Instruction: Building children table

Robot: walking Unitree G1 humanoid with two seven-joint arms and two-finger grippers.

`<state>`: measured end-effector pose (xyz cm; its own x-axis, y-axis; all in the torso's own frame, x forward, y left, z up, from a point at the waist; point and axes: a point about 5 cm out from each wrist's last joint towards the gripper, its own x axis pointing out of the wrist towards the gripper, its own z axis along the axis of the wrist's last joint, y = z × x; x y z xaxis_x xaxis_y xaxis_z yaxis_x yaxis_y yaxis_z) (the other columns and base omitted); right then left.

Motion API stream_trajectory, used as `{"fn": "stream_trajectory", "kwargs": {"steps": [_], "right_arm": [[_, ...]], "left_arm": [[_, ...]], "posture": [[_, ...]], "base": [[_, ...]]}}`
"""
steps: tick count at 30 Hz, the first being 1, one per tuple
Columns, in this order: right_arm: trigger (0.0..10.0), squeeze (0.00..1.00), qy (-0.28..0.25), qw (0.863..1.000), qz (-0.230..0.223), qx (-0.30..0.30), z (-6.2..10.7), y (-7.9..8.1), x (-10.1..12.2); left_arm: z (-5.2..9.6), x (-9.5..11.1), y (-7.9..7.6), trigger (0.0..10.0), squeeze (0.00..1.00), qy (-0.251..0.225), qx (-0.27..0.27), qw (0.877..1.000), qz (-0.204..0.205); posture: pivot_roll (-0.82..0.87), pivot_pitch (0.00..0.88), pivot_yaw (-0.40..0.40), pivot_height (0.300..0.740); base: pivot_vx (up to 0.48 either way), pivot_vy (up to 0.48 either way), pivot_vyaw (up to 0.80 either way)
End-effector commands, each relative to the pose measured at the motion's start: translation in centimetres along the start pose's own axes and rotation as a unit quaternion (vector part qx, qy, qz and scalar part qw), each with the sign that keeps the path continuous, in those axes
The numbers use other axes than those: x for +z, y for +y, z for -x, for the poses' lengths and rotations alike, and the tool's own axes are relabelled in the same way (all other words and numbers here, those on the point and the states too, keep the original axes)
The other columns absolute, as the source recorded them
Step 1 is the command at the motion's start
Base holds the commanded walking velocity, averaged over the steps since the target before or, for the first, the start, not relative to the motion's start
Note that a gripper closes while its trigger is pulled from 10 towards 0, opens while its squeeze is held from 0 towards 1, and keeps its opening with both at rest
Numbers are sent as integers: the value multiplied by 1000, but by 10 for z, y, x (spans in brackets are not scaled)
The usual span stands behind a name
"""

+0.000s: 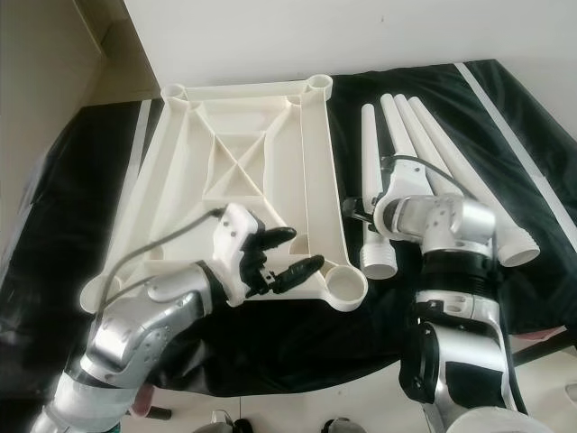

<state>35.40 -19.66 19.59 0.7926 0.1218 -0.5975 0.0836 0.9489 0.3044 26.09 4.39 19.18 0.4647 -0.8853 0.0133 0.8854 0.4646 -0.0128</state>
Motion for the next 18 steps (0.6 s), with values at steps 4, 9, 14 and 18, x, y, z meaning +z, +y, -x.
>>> {"fn": "stream_trajectory", "kwargs": {"steps": [4,9,14,18], "right_arm": [[980,0,112,994,-8,-12,-7,-13,-28],[0,0,109,994,4,-15,-6,-13,-21],[0,0,-27,997,42,58,-5,9,4],[0,0,-48,996,30,74,-5,15,8]], "left_arm": [[-3,1,3,10000,0,-5,1,1000,0],[-7,4,7,10000,0,-13,1,1000,0],[-14,11,15,10000,0,-21,1,999,-24],[-19,16,19,10000,0,-23,7,999,-38]], "posture": [[-92,151,52,740],[-105,131,49,740],[-106,100,40,740],[-105,86,40,740]], "base": [[0,0,0],[0,0,0],[0,0,0],[0,0,0]]}}
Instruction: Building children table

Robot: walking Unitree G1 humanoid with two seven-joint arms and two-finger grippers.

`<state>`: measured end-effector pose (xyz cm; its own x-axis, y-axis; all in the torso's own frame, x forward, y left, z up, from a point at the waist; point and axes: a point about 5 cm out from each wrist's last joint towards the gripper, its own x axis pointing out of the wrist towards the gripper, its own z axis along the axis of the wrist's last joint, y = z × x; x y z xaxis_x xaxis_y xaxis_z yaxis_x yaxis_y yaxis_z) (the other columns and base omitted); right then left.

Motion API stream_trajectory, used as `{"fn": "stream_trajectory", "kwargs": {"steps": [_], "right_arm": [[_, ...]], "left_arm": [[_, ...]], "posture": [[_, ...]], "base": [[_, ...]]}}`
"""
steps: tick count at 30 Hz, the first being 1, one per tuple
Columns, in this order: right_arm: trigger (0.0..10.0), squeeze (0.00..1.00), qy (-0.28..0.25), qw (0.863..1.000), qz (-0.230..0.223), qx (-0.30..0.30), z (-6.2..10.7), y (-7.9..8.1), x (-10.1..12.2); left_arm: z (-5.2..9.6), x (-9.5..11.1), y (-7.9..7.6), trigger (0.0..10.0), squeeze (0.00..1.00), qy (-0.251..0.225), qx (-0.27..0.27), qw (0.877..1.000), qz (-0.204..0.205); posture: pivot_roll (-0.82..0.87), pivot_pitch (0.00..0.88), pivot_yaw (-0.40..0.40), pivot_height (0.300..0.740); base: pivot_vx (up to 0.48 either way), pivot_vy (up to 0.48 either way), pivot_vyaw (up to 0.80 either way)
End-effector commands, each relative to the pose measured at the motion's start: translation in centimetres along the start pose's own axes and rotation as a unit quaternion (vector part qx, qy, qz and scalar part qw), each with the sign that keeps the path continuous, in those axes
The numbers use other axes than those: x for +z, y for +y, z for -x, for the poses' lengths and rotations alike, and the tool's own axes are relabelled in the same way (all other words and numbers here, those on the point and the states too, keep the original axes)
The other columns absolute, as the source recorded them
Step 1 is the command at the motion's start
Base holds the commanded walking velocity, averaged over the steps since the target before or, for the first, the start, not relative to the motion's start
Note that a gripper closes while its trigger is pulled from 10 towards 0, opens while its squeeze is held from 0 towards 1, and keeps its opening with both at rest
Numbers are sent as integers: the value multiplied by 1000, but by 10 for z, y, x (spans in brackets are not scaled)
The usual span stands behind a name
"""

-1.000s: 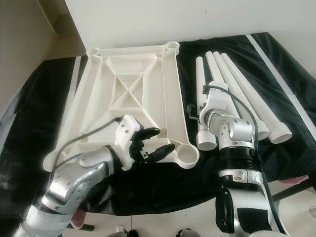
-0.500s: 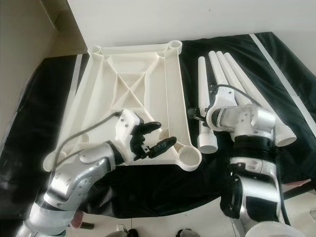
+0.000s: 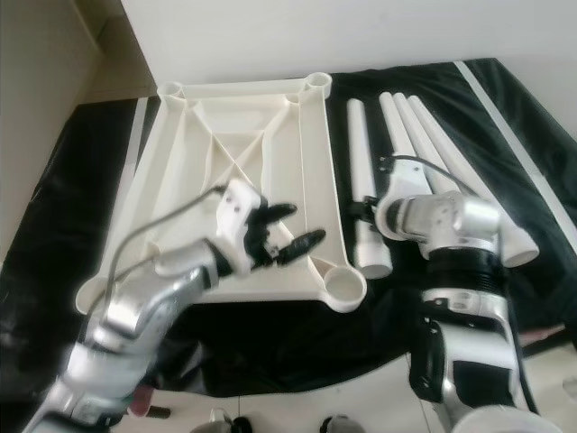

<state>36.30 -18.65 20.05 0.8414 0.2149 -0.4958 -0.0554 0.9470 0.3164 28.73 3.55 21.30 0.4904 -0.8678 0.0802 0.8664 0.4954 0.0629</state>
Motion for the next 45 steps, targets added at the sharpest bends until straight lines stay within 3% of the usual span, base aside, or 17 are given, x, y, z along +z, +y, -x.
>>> {"fn": "stream_trajectory", "kwargs": {"steps": [1,2,3,4,9,14,15,18,19,21,22,23,29,35,38,41,45], "right_arm": [[2275,0,-28,999,-8,29,0,8,6],[4431,0,-54,997,-22,44,1,12,10],[8471,0,-73,995,-38,55,3,14,14],[10000,0,-96,992,-49,65,7,16,19],[10000,0,-121,988,-56,74,14,15,24],[10000,0,-190,979,-54,52,29,8,35],[0,0,-200,978,-45,42,30,5,34],[0,0,-225,974,-27,21,30,3,33],[4235,0,-261,965,-17,-3,31,1,33],[4235,0,-269,963,-15,-8,32,1,33],[10000,0,-289,957,-9,-12,33,1,33],[10000,0,-338,941,-3,29,38,5,29],[10000,0,-350,933,-28,78,38,7,20],[10000,0,-378,911,-95,133,39,5,10],[10000,0,-387,908,-96,133,40,5,10],[10000,0,-402,902,-56,144,41,14,3],[10000,0,-413,896,-47,154,43,17,3]], "left_arm": [[-3,2,5,10000,0,-1,-4,1000,0],[-8,12,10,10000,0,-14,4,1000,-4],[-12,21,13,10000,0,-27,10,1000,-1],[-15,32,15,10000,0,-49,11,999,11],[-18,42,16,10000,0,-76,8,997,32],[-26,48,18,10000,0,-82,1,992,94],[-29,47,20,10000,0,-76,7,991,106],[-32,45,25,10000,0,-69,20,991,116],[-34,44,31,10000,0,-61,31,989,134],[-35,44,32,10000,0,-58,33,988,139],[-35,42,34,10000,0,-52,37,989,134],[-31,32,40,10000,0,-37,54,992,104],[-27,23,45,10000,0,-29,67,994,80],[-27,21,46,10000,0,-89,110,990,-14],[-28,21,46,10000,0,-99,121,987,-22],[-27,16,39,10000,0,-109,145,976,-119],[-27,16,37,10000,0,-114,147,971,-150]], "posture": [[-105,74,43,740],[-105,62,43,740],[-105,62,43,740],[-108,55,45,740],[-113,46,49,740],[-124,24,65,740],[-125,20,69,740],[-126,13,75,740],[-124,6,81,740],[-124,6,81,740],[-120,0,81,740],[-118,0,80,740],[-112,0,77,740],[-89,0,71,740],[-89,0,72,740],[-87,0,75,740],[-86,0,75,740]], "base": [[0,0,0],[0,0,0],[0,0,0],[0,0,0],[0,0,0],[0,0,0],[0,0,0],[0,0,0],[0,0,0],[0,0,0],[0,0,0],[0,0,0],[0,0,0],[0,0,0],[0,0,0],[0,0,0],[0,0,0]]}}
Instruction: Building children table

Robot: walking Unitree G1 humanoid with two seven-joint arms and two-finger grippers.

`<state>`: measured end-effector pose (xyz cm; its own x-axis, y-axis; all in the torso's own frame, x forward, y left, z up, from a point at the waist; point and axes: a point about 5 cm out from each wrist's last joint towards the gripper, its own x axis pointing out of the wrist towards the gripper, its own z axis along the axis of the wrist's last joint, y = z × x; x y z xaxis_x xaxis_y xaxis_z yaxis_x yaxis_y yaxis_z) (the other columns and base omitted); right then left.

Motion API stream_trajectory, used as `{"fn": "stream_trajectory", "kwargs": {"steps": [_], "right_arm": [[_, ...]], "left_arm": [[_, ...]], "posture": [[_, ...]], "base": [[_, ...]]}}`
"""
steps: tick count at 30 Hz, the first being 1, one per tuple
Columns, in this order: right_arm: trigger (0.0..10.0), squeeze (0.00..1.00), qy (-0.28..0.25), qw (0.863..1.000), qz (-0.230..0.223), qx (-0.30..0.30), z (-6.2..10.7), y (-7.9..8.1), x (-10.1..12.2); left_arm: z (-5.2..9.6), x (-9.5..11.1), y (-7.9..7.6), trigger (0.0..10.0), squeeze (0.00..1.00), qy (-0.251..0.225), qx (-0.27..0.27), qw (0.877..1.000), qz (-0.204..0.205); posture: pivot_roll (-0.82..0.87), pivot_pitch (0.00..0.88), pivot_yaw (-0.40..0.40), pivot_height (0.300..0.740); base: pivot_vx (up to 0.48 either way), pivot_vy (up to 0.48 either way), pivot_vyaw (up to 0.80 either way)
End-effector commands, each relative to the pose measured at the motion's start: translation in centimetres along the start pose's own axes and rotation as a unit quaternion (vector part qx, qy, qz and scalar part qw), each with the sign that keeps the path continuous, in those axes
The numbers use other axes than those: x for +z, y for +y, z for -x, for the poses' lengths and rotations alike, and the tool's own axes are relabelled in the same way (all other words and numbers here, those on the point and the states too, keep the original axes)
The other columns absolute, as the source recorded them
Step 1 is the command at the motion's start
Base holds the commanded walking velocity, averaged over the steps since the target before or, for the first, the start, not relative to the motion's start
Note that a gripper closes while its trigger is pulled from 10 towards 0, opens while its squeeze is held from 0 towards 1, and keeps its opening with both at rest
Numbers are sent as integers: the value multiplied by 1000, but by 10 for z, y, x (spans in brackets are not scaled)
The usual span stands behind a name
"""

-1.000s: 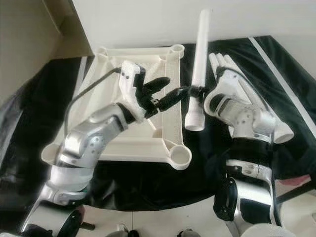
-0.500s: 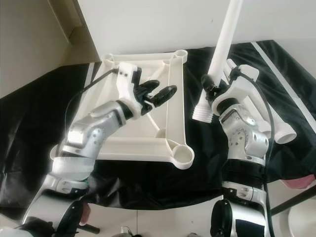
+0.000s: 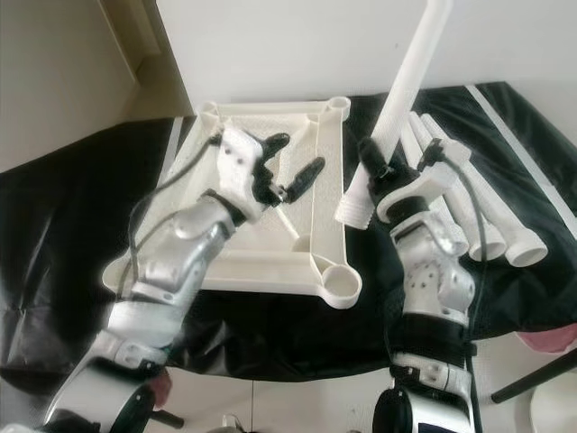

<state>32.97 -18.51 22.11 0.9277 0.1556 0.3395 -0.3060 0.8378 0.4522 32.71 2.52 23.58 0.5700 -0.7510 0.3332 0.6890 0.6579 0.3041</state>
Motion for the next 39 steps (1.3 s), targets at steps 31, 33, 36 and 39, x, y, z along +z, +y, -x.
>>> {"fn": "stream_trajectory", "kwargs": {"steps": [31,33,36,39], "right_arm": [[10000,0,-119,966,227,-15,45,-3,-33],[10000,0,-121,964,236,-20,46,-3,-35],[10000,0,-122,964,234,-27,46,-3,-39],[10000,0,-115,965,236,-28,48,-2,-45]], "left_arm": [[80,-66,49,10000,0,32,252,955,151],[82,-66,51,10000,0,35,257,954,147],[83,-68,53,10000,0,39,262,953,146],[85,-73,54,10000,0,54,267,951,143]], "posture": [[-135,0,205,740],[-134,0,216,740],[-133,0,227,740],[-137,0,246,740]], "base": [[0,0,0],[0,0,0],[0,0,0],[0,0,0]]}}
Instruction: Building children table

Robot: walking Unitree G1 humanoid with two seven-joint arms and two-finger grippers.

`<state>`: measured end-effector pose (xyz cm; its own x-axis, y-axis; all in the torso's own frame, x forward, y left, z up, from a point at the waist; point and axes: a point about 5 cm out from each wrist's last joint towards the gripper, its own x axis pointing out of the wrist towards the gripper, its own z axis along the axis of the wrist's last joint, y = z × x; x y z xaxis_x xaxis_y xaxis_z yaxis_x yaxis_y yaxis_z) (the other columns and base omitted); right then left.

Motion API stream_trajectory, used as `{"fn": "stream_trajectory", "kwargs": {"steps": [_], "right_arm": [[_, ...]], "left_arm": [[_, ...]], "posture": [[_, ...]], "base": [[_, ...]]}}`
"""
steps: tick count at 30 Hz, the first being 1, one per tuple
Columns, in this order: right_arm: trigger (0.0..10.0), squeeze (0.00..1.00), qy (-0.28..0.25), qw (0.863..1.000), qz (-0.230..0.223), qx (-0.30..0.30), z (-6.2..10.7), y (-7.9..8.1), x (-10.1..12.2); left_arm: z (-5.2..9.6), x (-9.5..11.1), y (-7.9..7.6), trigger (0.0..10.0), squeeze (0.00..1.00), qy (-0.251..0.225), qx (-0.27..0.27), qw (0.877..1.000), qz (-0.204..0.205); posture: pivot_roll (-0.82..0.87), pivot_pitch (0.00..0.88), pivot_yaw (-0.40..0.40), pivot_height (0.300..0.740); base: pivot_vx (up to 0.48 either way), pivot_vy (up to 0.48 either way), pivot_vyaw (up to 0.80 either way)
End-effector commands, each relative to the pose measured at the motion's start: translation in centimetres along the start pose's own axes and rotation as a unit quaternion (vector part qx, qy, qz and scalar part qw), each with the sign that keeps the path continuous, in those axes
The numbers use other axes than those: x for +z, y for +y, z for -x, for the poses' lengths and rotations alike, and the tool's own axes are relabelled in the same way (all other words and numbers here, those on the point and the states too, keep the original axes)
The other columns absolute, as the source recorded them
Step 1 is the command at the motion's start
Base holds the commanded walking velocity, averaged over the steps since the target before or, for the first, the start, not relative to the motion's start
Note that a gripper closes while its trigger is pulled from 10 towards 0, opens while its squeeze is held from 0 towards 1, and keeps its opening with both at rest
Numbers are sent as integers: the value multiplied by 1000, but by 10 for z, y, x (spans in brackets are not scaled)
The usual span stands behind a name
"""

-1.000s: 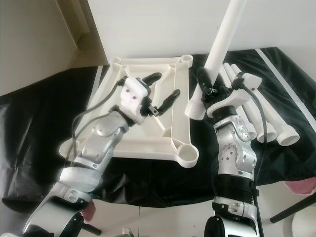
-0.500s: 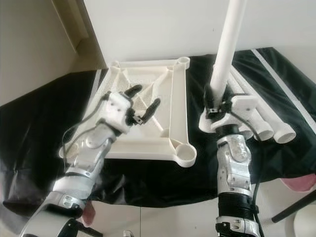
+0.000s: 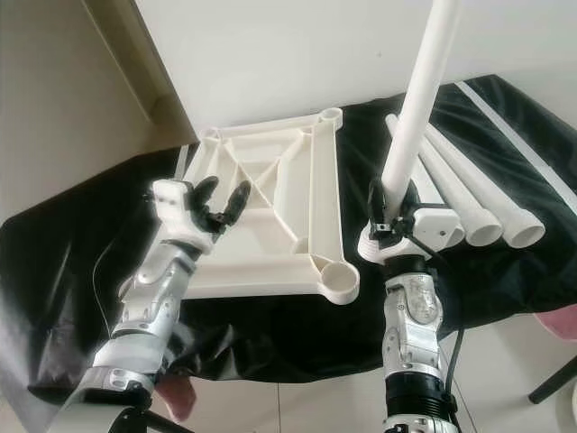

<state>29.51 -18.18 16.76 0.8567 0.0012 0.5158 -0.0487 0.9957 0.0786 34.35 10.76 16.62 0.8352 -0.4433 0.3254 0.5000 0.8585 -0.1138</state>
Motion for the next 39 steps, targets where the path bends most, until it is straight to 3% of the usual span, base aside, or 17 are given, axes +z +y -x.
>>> {"fn": "stream_trajectory", "kwargs": {"steps": [1,7,14,18,20,24,28,39], "right_arm": [[10000,0,-4,1000,-3,14,0,11,-2],[10000,0,4,1000,11,13,2,12,-8],[10000,0,-7,1000,18,-4,-1,0,-2],[10000,0,-12,1000,29,1,-2,1,0],[10000,0,-19,999,50,-11,-3,-5,4],[10000,0,-19,998,57,-15,-2,-7,5],[10000,0,-11,997,77,-17,6,-15,9],[10000,0,2,998,59,-2,-1,-6,5]], "left_arm": [[4,-5,14,10000,0,18,71,997,-7],[8,-16,20,10000,0,58,80,995,5],[18,-32,12,10000,0,95,37,993,55],[16,-31,12,10000,0,92,41,994,51],[6,-26,9,10000,0,76,35,994,69],[2,-24,9,10000,0,70,36,994,77],[-6,-14,18,10000,0,55,54,993,86],[-3,-11,20,10000,0,49,84,995,20]], "posture": [[-137,0,246,740],[-145,0,259,740],[-133,0,205,740],[-133,0,189,740],[-139,27,168,740],[-139,27,168,740],[-149,36,132,740],[-93,17,76,740]], "base": [[0,0,0],[0,0,0],[0,0,0],[0,0,0],[0,0,0],[0,0,0],[0,0,0],[0,0,0]]}}
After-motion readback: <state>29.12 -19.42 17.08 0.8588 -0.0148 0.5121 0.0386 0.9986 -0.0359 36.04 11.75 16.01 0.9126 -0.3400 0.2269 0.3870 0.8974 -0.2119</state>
